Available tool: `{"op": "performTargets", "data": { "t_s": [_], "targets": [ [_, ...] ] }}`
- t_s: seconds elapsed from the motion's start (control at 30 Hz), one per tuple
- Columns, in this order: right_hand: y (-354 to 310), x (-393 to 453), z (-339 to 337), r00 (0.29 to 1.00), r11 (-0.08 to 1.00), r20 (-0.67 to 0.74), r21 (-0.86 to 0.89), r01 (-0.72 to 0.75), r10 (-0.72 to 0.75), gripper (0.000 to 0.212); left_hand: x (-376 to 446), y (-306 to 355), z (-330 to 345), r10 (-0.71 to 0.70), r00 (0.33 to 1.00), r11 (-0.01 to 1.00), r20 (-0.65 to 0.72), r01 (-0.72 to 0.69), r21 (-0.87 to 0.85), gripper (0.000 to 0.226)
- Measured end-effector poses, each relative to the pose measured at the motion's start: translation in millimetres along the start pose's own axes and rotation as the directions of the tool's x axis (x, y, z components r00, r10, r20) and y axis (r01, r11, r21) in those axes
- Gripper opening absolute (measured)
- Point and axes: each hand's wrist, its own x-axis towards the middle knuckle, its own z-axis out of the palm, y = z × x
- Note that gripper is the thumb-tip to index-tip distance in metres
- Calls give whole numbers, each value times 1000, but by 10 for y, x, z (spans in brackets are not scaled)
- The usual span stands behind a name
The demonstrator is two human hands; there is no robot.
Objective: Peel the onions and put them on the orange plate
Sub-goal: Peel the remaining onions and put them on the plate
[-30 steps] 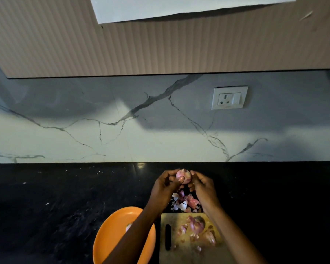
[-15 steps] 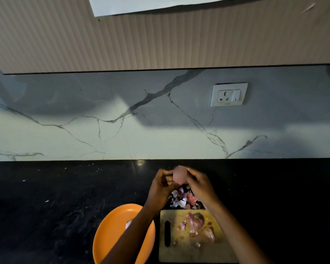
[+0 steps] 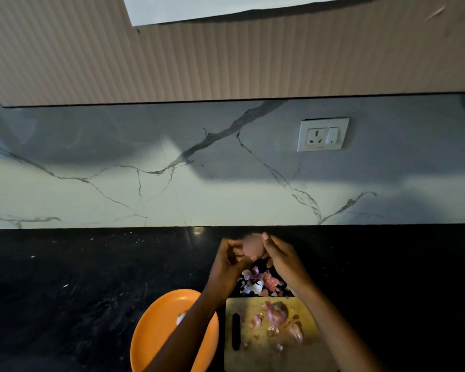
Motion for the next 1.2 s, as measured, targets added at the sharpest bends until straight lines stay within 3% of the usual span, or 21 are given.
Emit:
{"op": "performTargets", "data": {
  "t_s": [0.13, 0.3, 0.5, 0.6, 0.73, 0.97, 1.2],
  "targets": [
    [18, -30, -75, 998, 999, 53, -31, 22, -20, 26, -17, 19, -11, -33, 999, 999, 18, 33, -33, 37],
    [-30, -102, -95, 996, 997, 63, 54, 58, -61, 23, -9, 26, -21, -117, 993, 979, -2, 115, -170, 29],
    [-33, -103, -92, 990, 988, 76, 107, 111, -120, 26, -7, 59, -35, -144, 989, 978, 19, 145, -147, 29],
    [-29, -79, -101, 985, 988, 101, 77, 134, -142, 26, -2, 79, -42, -147, 989, 973, 26, 149, -174, 38],
    [6, -40, -126, 979, 988, 139, -20, 154, -150, 31, 38, 90, -80, -196, 979, 961, 49, 201, -190, 23],
    [103, 24, -109, 981, 986, 122, -51, 159, -152, 26, 31, 127, -71, -162, 979, 972, 123, 180, -150, 29],
    [131, 63, -56, 979, 982, 101, -41, 183, -179, 24, 72, 38, -26, -224, 974, 953, 26, 225, -201, 23]
  ]
}}
